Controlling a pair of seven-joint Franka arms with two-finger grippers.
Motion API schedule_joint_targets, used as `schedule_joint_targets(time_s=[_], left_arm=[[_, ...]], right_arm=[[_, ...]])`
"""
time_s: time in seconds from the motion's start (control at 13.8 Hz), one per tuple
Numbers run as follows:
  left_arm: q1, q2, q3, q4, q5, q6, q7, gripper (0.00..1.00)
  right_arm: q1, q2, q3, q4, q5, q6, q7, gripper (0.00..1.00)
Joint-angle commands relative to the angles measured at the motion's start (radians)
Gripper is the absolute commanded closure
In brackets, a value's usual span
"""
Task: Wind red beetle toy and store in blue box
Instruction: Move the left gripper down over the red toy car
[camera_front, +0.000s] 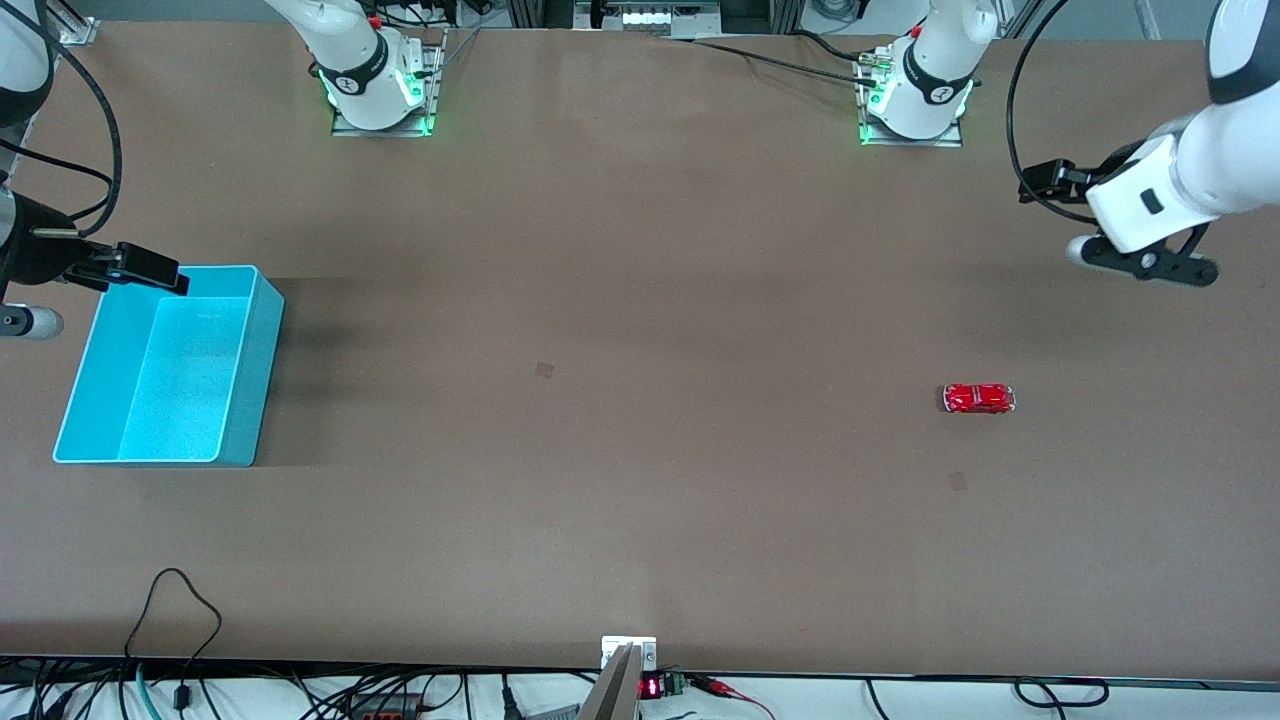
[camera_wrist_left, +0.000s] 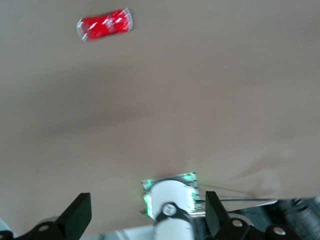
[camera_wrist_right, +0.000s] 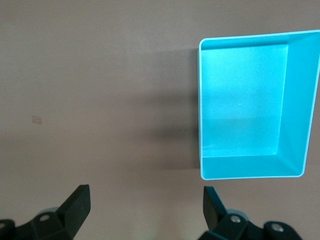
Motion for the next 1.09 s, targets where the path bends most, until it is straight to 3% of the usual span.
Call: schedule_joint_targets(time_s=[0.0,0.22,0.65,0.8,1.02], left_arm=[[0.016,0.04,-0.003,-0.033,0.039,0.086,0.249,0.0],[0.034,0.078,-0.001,-0.072,0.088,0.23,0.547,0.0],[0.103,0.085,-0.001,-0.332,0.107,0.684,1.015,0.0],[0.125,0.138,-0.003,-0.364,0.109,0.816,1.145,0.0],[0.131,0.238,-0.003,-0.367,0.109,0.882,1.227,0.0]], right_arm=[[-0.002,-0.001,-0.003,0.005,0.022,-0.012,0.002,0.0],[-0.004,-0.001,-0.003,0.005,0.022,-0.012,0.002,0.0],[-0.005,-0.001,-0.003,0.005,0.022,-0.012,-0.006,0.0],[-0.005,-0.001,-0.003,0.005,0.022,-0.012,-0.008,0.0],[-0.005,-0.003,-0.003,0.005,0.022,-0.012,0.003,0.0]])
